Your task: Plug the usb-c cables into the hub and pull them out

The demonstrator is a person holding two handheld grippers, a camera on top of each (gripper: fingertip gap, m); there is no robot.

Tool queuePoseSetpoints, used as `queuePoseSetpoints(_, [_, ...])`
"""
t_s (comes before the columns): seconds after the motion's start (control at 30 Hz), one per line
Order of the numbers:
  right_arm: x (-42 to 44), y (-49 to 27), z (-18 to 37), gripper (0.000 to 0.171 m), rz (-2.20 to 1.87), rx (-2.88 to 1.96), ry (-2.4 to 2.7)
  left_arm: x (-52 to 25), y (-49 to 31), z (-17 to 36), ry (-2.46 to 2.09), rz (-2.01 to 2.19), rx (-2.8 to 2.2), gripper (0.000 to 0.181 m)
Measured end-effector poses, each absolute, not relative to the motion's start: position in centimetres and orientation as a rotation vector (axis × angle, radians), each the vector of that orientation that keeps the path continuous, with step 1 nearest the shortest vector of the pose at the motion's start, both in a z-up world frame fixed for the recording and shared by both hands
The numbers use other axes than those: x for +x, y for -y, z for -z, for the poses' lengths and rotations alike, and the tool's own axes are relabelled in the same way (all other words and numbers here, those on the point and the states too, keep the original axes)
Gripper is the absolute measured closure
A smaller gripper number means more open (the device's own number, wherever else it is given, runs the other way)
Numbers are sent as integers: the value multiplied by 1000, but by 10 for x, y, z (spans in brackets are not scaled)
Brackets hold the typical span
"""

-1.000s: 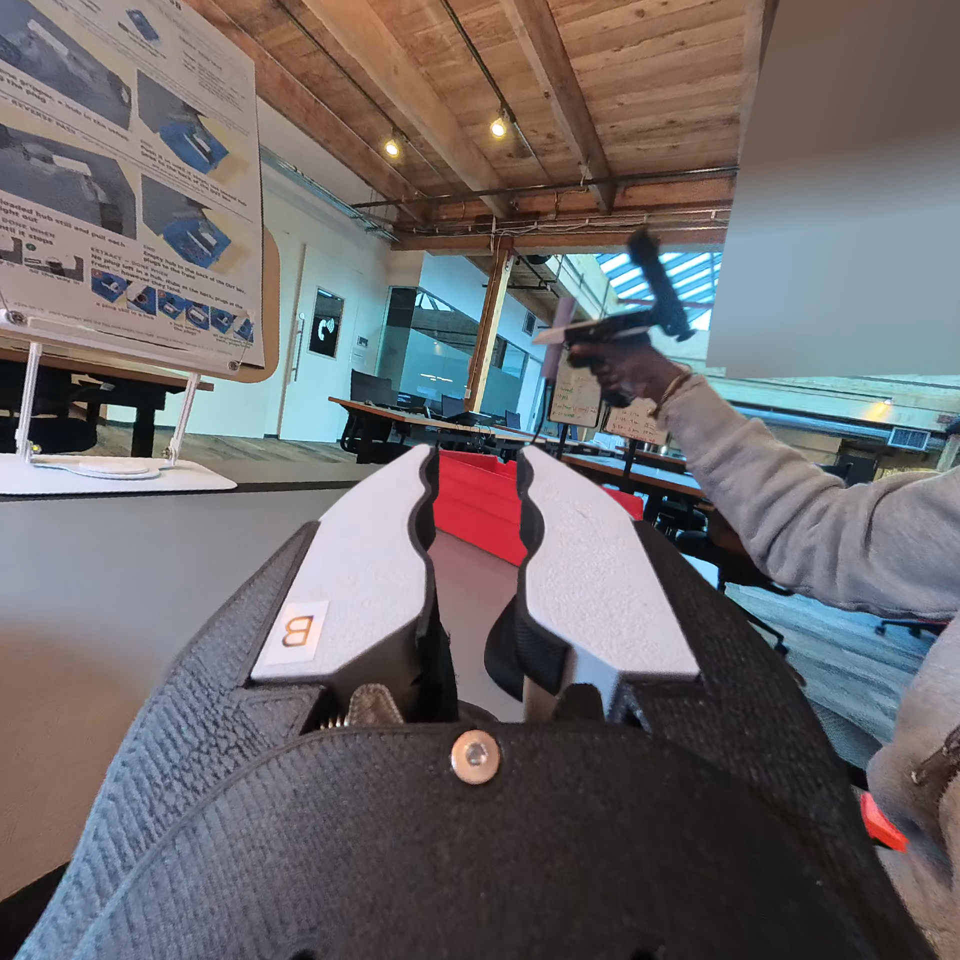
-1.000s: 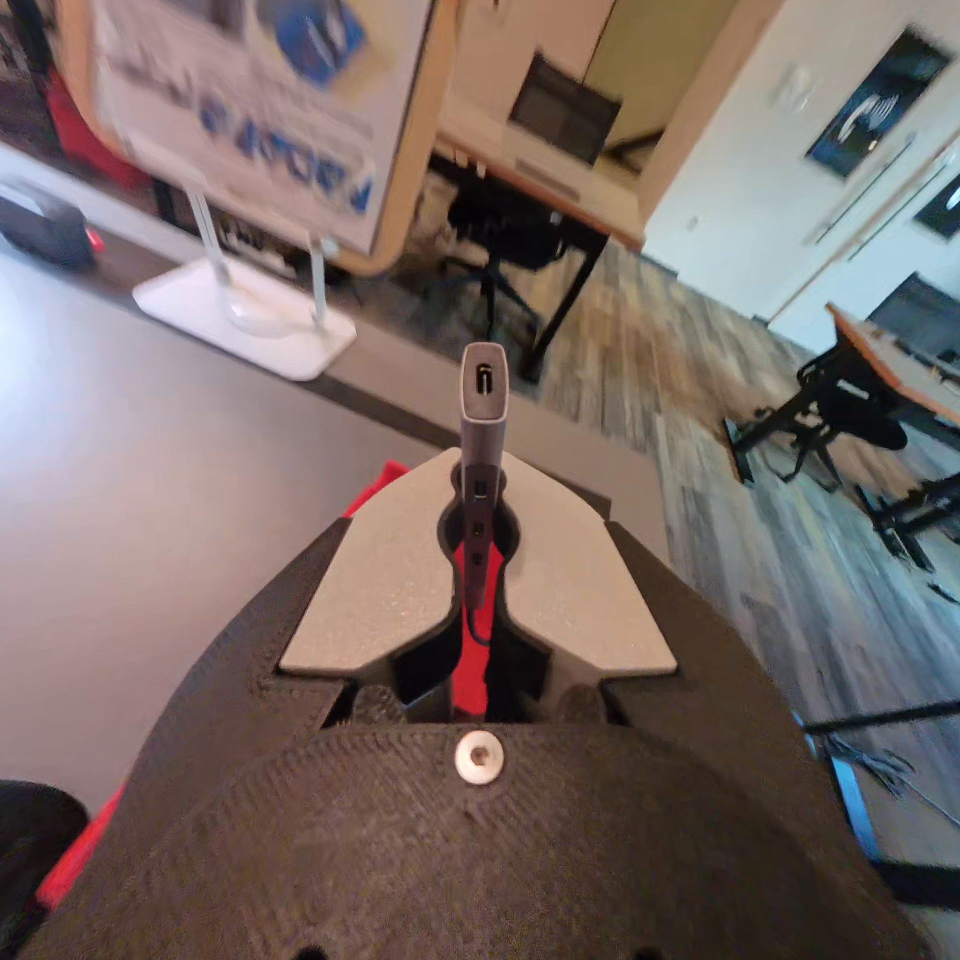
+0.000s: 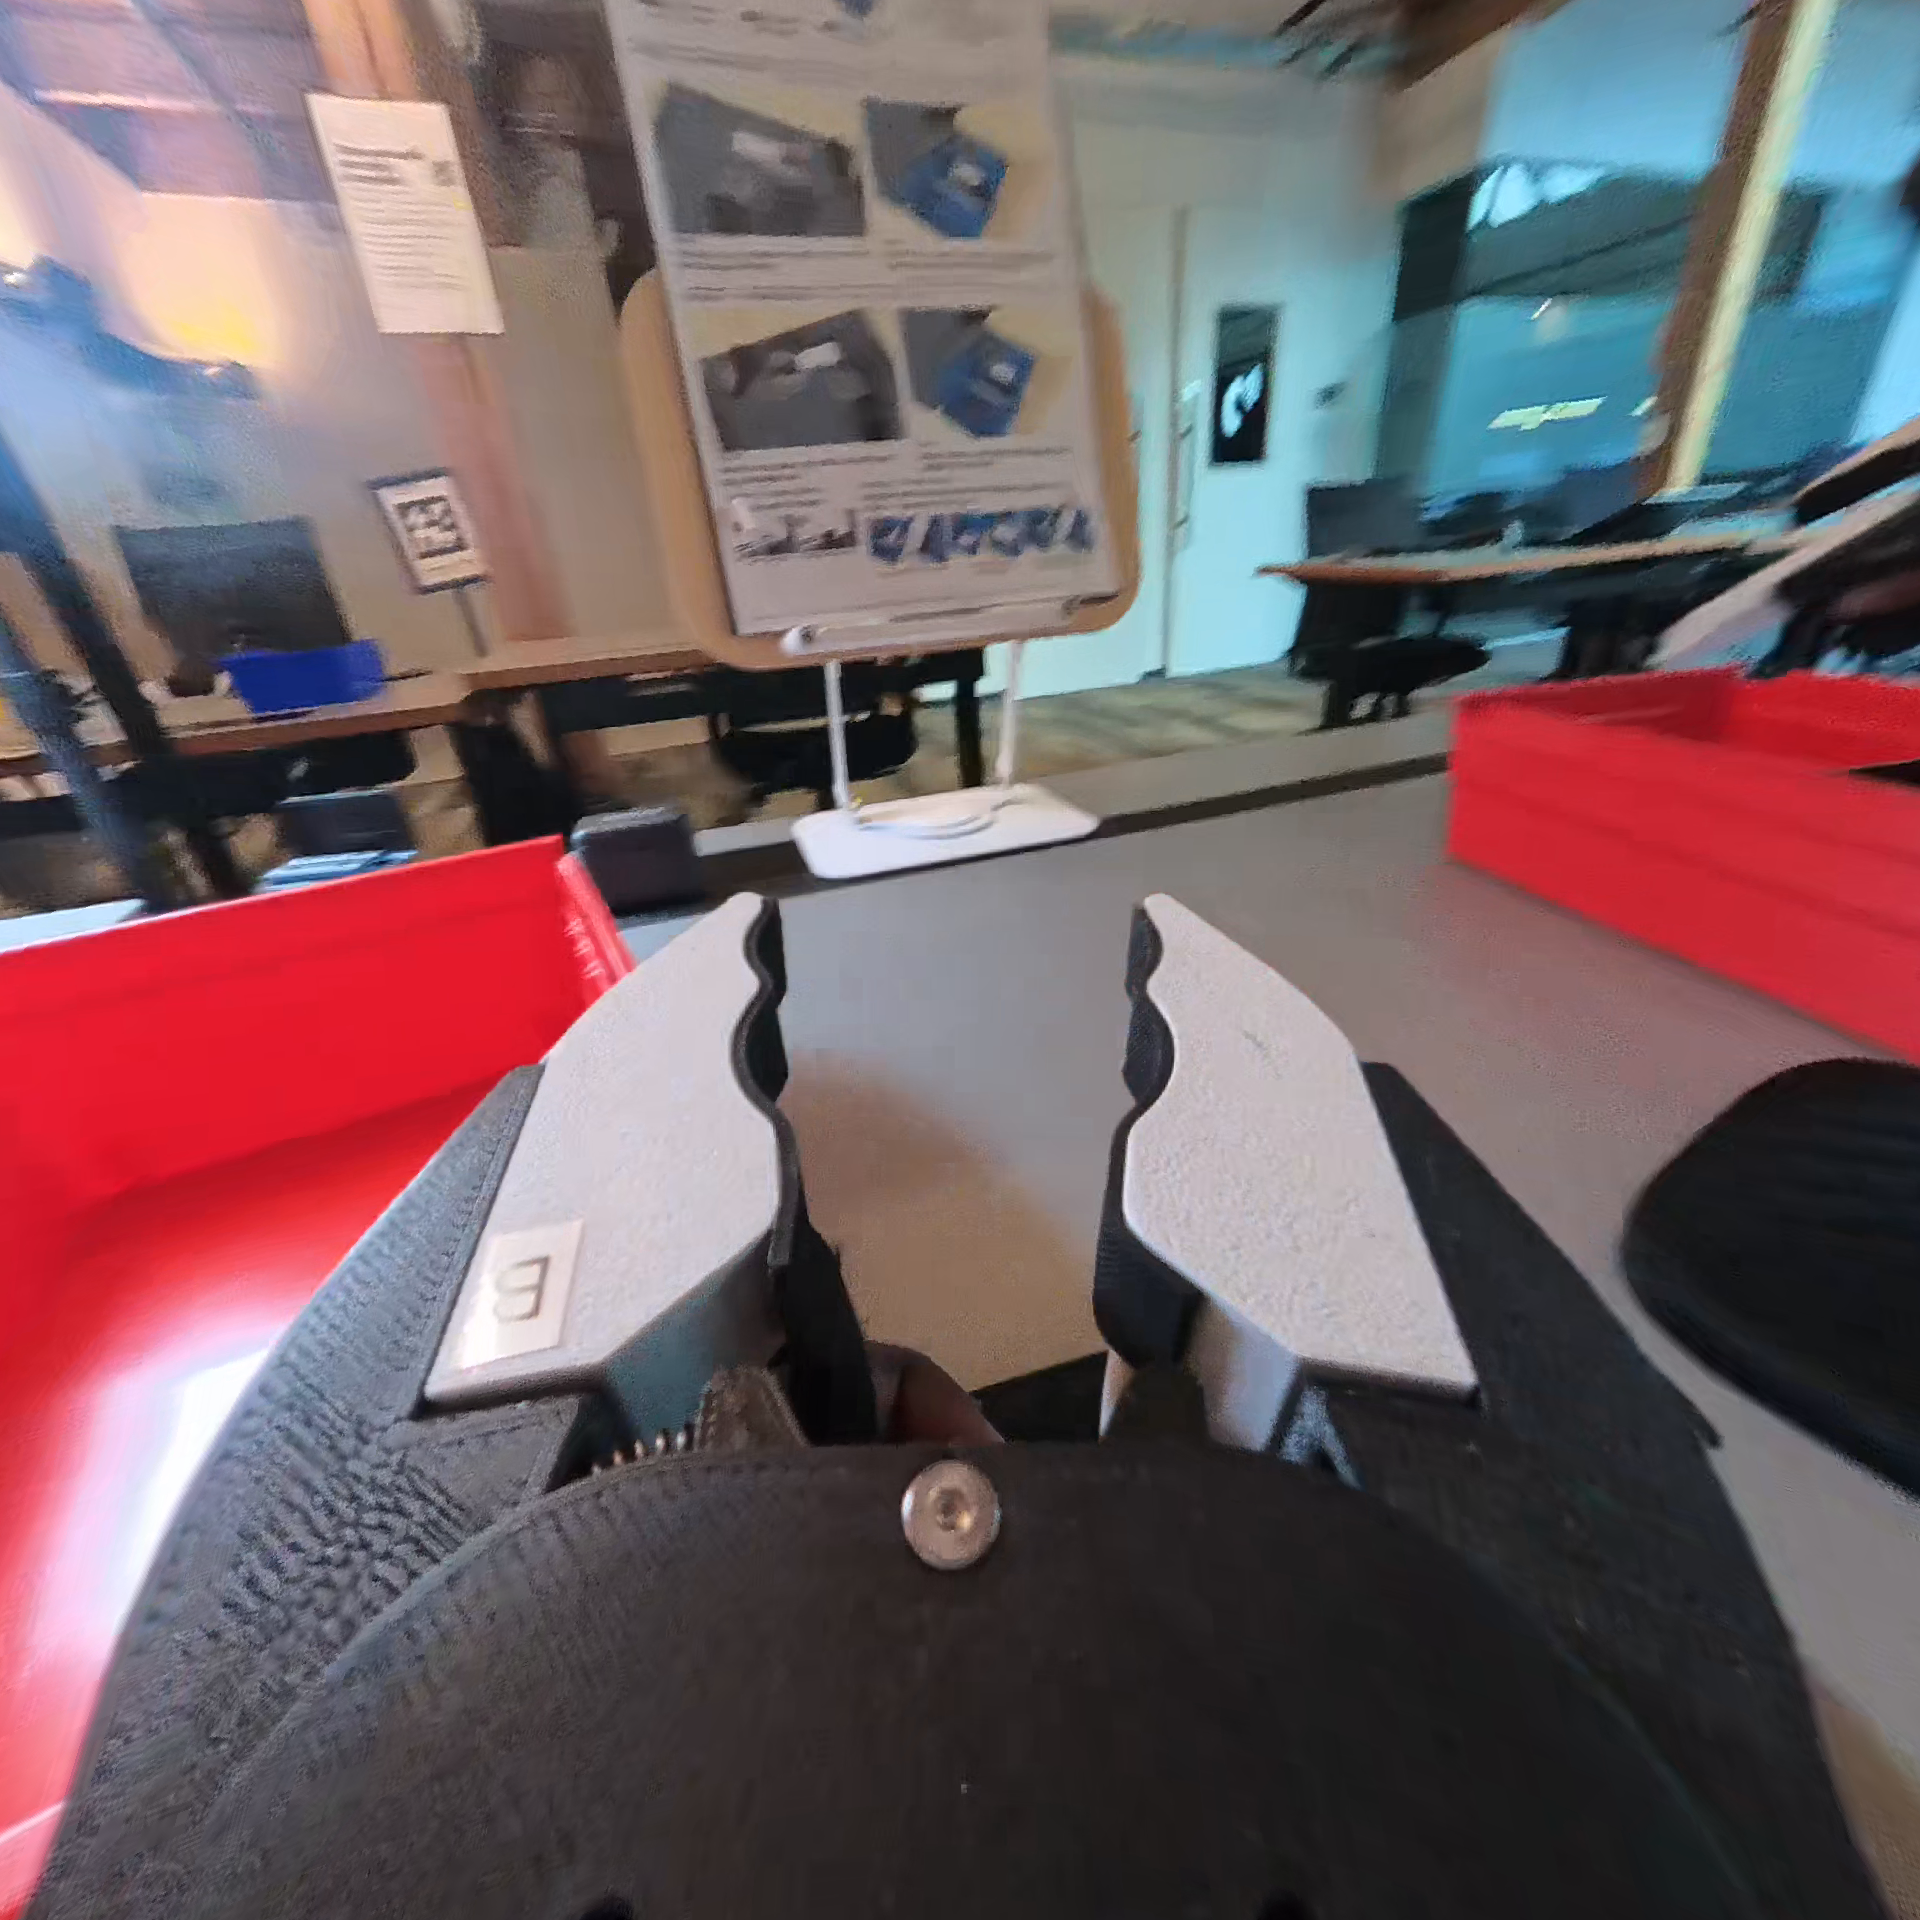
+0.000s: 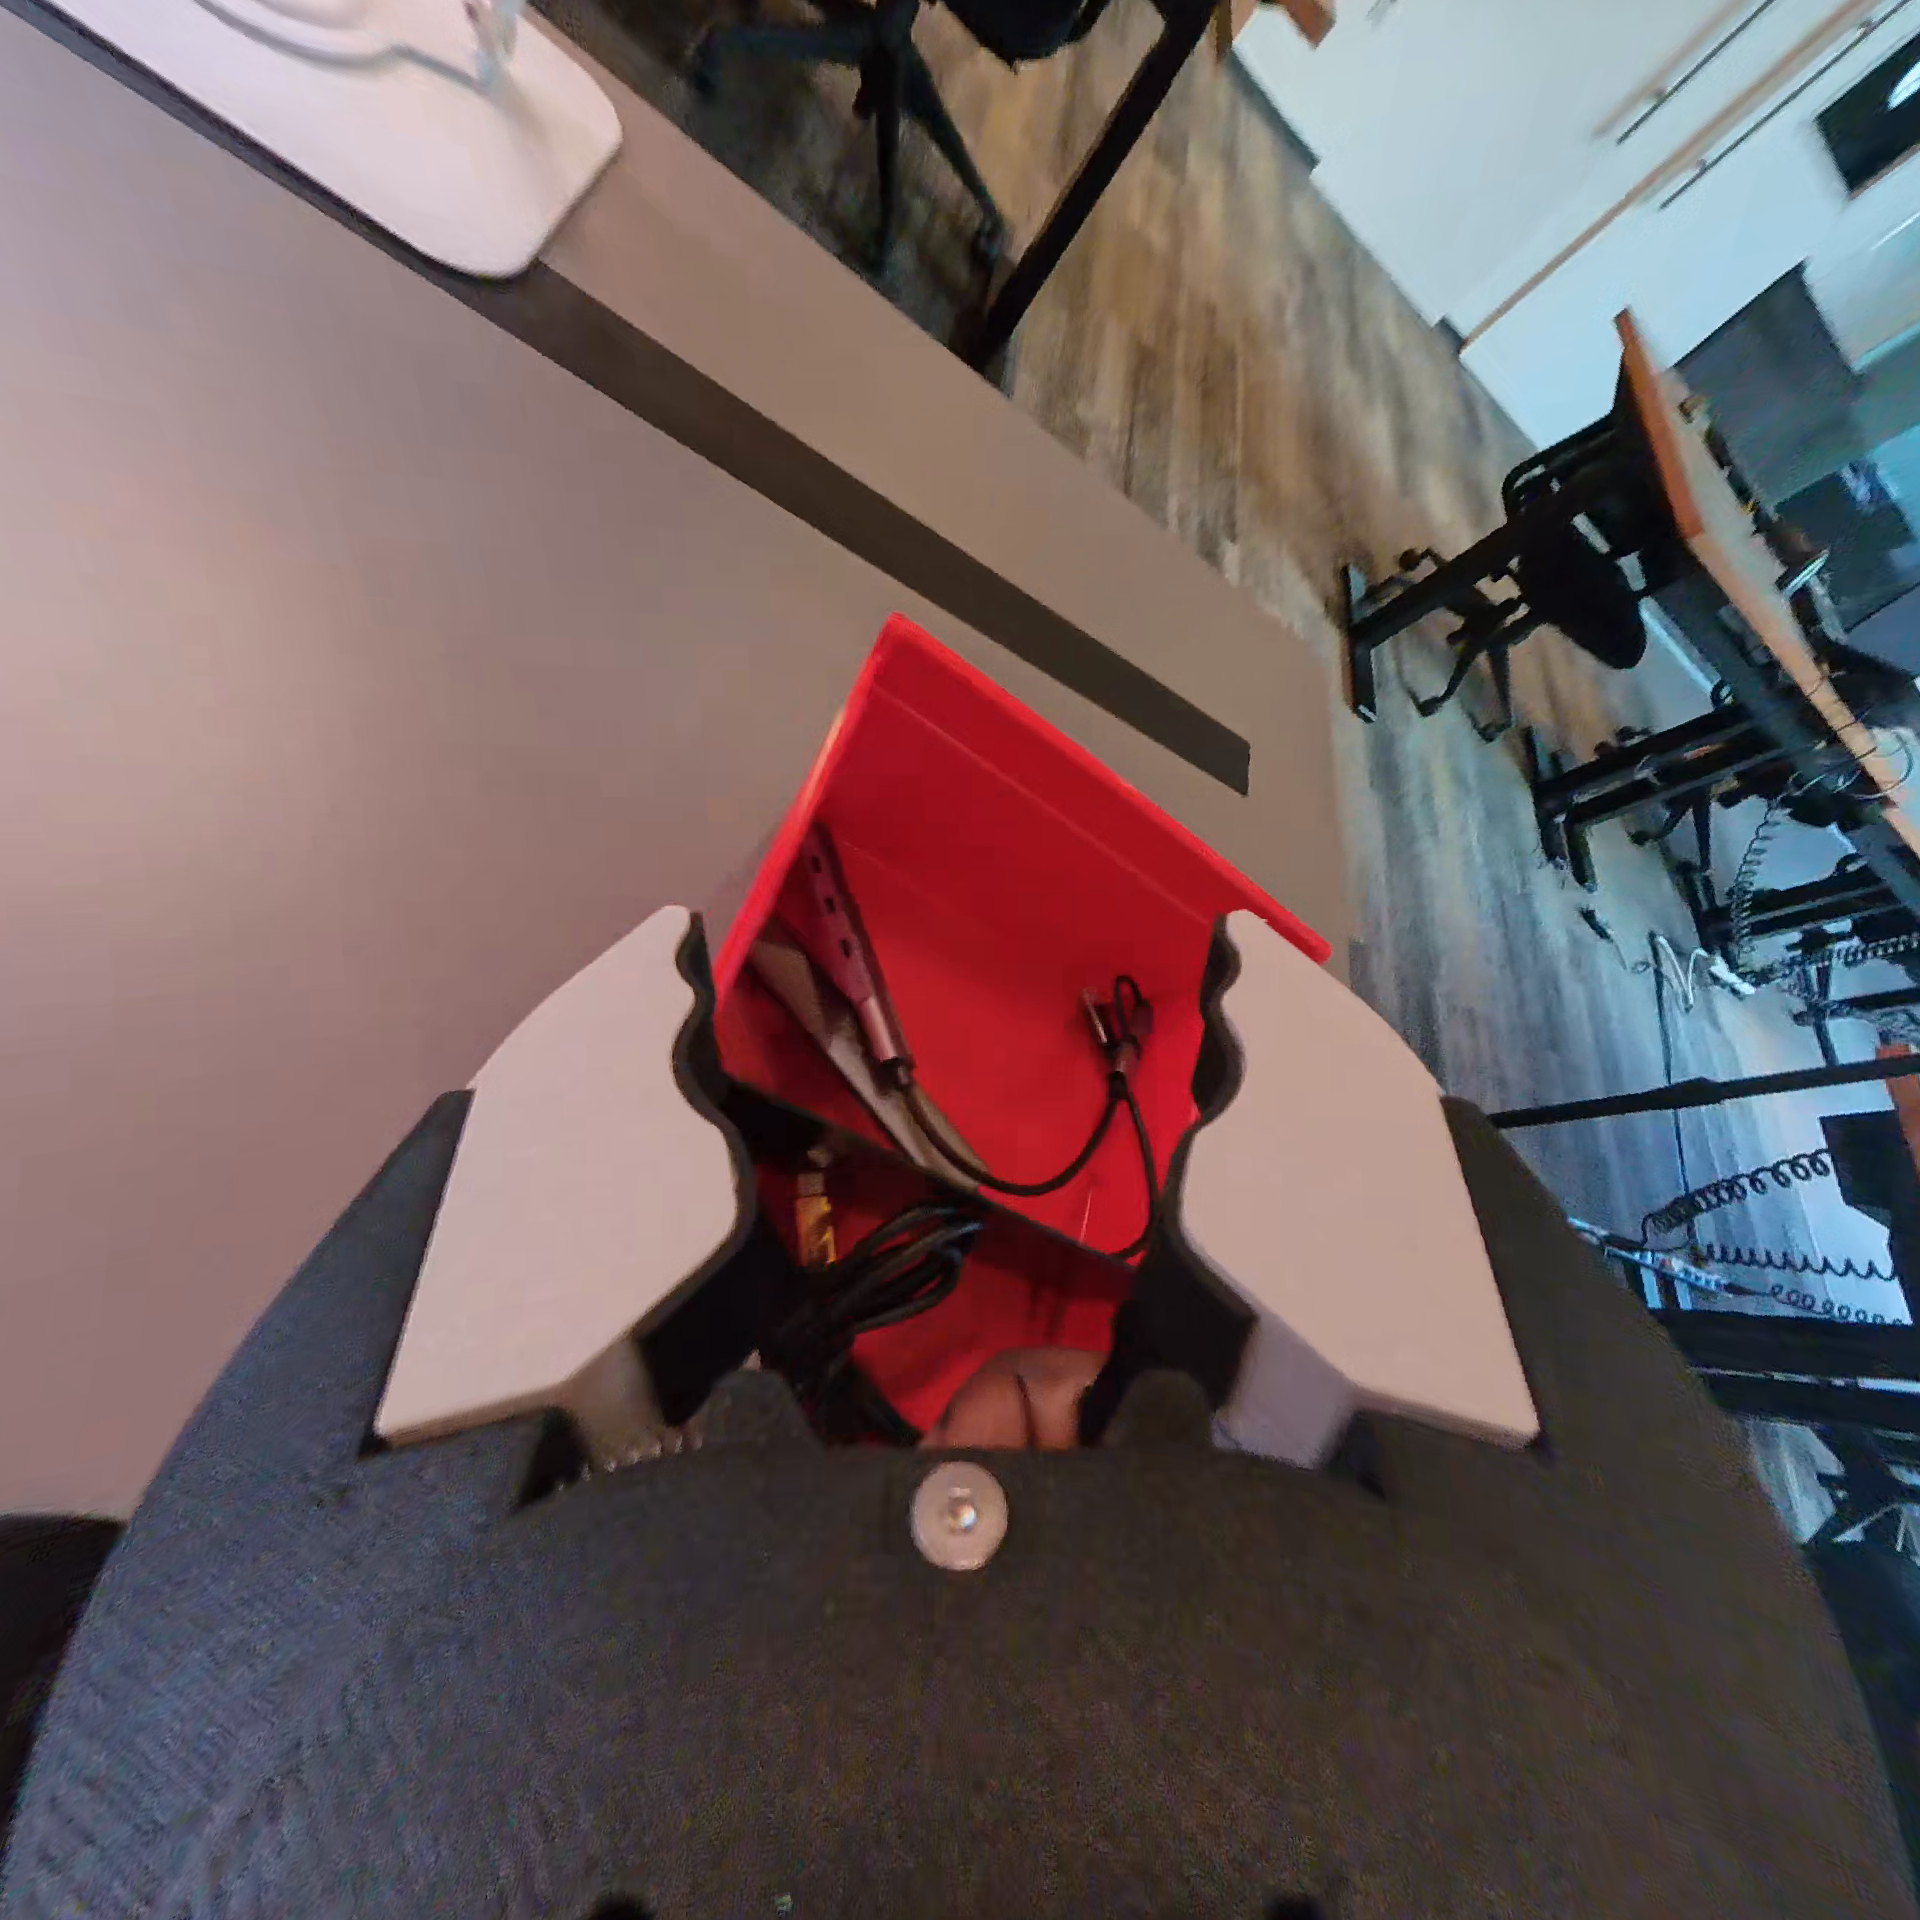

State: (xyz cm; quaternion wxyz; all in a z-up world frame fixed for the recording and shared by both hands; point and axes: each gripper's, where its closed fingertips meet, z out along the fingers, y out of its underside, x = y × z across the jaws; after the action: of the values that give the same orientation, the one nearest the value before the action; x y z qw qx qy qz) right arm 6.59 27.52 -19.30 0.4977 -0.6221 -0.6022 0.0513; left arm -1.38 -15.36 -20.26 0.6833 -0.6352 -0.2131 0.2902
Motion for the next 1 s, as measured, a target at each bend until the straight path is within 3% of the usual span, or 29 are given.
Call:
queuePoseSetpoints(0.3, [84,-200,198,84,-313,-1543,1443,-50,160,248,607,-742,-1732,109])
queuePoseSetpoints(0.43, [110,-163,251,84,-577,-1762,1390,-65,162,276,662,-754,-1871,111])
queuePoseSetpoints(0.53, [130,-166,297,84,-428,-1847,1336,-77,166,279,685,-791,-1864,127])
queuePoseSetpoints(0.63, [136,-174,324,97,-332,-1878,1345,-83,172,280,683,-856,-1900,142])
queuePoseSetpoints(0.73, [140,-195,312,163,-190,-1773,1291,-82,173,281,673,-865,-1913,145])
queuePoseSetpoints(1.0, [107,-201,314,159,-246,-1638,1445,-110,180,277,715,-873,-1856,168])
